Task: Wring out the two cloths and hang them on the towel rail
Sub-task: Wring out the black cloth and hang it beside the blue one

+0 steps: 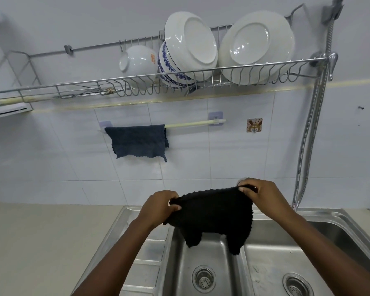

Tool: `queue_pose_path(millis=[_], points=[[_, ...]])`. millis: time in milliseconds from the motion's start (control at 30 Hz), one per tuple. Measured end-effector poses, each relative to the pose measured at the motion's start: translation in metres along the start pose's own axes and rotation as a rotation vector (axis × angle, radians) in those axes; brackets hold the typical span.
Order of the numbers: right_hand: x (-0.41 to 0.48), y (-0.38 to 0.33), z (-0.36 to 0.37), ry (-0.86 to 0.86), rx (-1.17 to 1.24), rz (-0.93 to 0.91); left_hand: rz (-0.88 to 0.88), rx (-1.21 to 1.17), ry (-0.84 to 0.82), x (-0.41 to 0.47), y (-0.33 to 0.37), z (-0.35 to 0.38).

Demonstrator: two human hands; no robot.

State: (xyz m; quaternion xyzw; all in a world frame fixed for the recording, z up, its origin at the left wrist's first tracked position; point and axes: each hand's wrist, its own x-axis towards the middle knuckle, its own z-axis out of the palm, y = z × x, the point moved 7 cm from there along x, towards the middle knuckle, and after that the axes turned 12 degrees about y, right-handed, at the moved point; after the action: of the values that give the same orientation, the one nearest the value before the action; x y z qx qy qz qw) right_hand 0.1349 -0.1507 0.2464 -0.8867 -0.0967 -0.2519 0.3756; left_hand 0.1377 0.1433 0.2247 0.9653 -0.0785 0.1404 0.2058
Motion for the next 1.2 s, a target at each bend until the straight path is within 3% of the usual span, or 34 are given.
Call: queue_pose_path(millis=[133,433,600,700,800,933,1200], points=[[-0.001,0.003,0.0,0.058,-0.035,-0.016,0.01,0.042,0.073,0.005,-0.006,-0.004],[-0.004,0.006,0.012,-0.04,-0.189,-0.074,0.056,0.032,0.148,-0.006,-0.01,-0.009],[-0.01,0.014,0.028,-0.14,-0.27,-0.059,-0.091,-0.031,0.216,-0.015,-0.028,-0.008],[-0.012,0.016,0.037,-0.17,-0.306,-0.079,-0.187,-0.066,0.148,-0.018,-0.042,0.004],[-0.008,0.02,0.046,-0.203,-0.334,-0.059,-0.171,-0.015,0.113,-0.016,-0.049,0.008],[0.013,0.014,0.05,-0.236,-0.429,-0.117,-0.124,0.062,0.24,0.004,-0.054,-0.017],[0.129,-0.063,-0.003,0.018,-0.222,-0.157,0.026,0.166,0.423,0.093,-0.047,-0.115]])
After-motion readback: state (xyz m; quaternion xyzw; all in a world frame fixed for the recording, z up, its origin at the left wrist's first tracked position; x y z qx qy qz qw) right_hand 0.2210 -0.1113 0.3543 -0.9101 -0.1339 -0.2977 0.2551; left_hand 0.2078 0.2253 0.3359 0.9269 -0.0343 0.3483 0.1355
